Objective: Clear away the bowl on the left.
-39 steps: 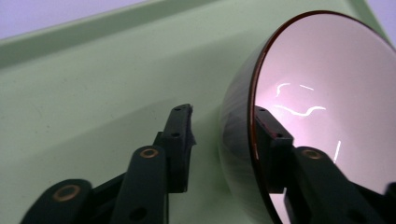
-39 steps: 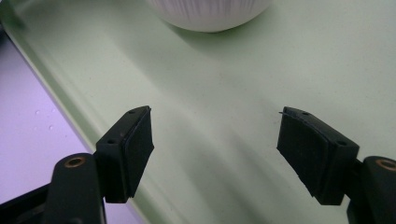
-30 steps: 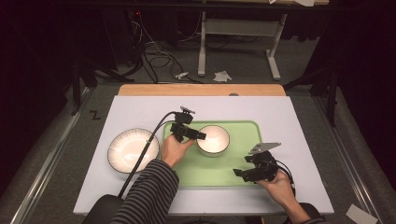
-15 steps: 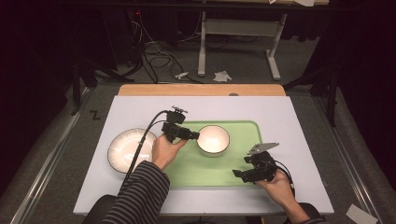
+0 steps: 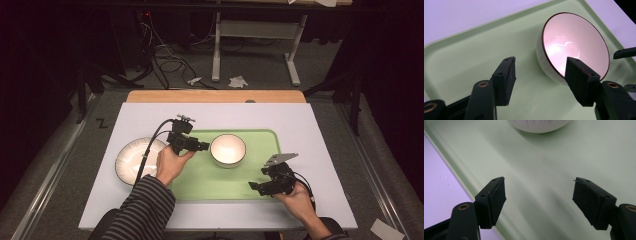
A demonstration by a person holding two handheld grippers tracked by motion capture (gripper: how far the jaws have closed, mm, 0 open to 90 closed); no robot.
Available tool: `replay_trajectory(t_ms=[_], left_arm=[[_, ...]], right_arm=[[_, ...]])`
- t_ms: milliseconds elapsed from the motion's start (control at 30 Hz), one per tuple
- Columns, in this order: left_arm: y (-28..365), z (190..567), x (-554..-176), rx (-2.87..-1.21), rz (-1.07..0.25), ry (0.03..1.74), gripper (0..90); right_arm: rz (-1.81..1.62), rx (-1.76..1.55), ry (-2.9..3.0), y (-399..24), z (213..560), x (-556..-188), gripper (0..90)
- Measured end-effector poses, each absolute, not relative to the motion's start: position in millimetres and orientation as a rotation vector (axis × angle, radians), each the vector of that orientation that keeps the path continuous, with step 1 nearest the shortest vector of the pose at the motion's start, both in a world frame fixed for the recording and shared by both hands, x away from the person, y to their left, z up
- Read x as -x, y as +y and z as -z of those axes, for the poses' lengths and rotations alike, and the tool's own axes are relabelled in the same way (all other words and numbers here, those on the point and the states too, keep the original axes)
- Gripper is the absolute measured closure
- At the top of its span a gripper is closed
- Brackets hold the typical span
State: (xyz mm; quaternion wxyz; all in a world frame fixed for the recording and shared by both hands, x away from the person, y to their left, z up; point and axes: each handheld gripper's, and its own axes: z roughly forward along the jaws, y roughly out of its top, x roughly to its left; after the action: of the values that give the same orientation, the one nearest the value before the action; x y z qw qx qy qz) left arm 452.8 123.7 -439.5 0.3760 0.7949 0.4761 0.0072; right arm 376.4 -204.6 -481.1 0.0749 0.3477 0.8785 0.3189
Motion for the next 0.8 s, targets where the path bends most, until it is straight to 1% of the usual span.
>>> replay_trajectory(t_ms=[267, 567, 800], left_arm=[[131, 436, -446, -2.05, -0.039, 1.213, 42.3], [142, 434, -439, -2.006, -0.047, 1.226, 42.3], [149, 431, -431, -2.009, -0.048, 1.214, 42.1]], right_arm=[[-0.947, -1.045, 2.641, -204, 481, -376, 27.9], [-0.946, -1.046, 2.649, -204, 482, -377, 27.7], [-0.935, -1.046, 2.652, -203, 483, -377, 27.7]])
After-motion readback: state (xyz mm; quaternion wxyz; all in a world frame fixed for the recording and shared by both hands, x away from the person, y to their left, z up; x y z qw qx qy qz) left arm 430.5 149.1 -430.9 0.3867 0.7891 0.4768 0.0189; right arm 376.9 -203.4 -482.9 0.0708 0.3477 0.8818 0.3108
